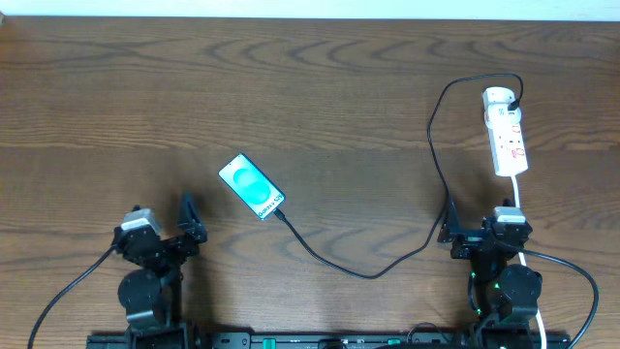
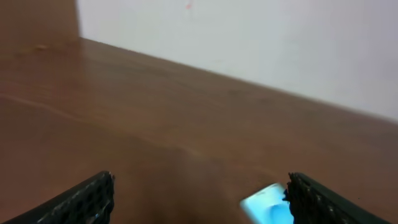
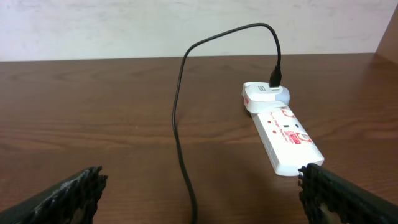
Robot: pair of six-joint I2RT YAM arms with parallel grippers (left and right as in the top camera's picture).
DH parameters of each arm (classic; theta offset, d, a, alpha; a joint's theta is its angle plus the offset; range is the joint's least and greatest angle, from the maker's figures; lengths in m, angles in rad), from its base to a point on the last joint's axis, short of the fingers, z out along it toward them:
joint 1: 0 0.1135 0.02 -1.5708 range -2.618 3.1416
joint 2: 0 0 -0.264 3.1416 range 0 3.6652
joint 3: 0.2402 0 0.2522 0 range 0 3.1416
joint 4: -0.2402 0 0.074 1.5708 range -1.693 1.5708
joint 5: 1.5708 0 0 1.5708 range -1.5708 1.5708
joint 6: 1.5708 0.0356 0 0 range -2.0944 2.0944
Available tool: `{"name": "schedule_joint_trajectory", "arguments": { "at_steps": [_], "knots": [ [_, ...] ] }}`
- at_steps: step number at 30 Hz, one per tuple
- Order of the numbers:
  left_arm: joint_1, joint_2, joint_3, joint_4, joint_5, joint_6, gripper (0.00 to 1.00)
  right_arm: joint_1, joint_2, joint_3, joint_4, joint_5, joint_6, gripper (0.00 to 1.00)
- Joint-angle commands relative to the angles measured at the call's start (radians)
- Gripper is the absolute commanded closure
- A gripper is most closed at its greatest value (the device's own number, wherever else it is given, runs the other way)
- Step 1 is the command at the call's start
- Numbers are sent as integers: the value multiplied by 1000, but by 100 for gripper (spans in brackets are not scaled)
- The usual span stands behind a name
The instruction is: Plug charger to phone and switch on socket
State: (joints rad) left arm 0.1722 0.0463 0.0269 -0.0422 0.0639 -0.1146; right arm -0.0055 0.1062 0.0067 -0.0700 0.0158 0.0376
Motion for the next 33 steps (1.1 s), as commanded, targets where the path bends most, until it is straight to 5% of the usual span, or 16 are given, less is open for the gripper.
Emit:
{"name": "schedule_joint_trajectory", "arguments": {
  "at_steps": [1, 12, 33],
  "knots": [
    [1, 42, -22, -28, -65, 216, 11, 15, -10, -2, -5, 1, -9, 1],
    [1, 101, -22, 6, 174, 286, 11, 15, -10, -2, -5, 1, -9, 1],
    [-25, 93, -22, -5, 172, 286, 11, 15, -10, -2, -5, 1, -9, 1]
  ]
}}
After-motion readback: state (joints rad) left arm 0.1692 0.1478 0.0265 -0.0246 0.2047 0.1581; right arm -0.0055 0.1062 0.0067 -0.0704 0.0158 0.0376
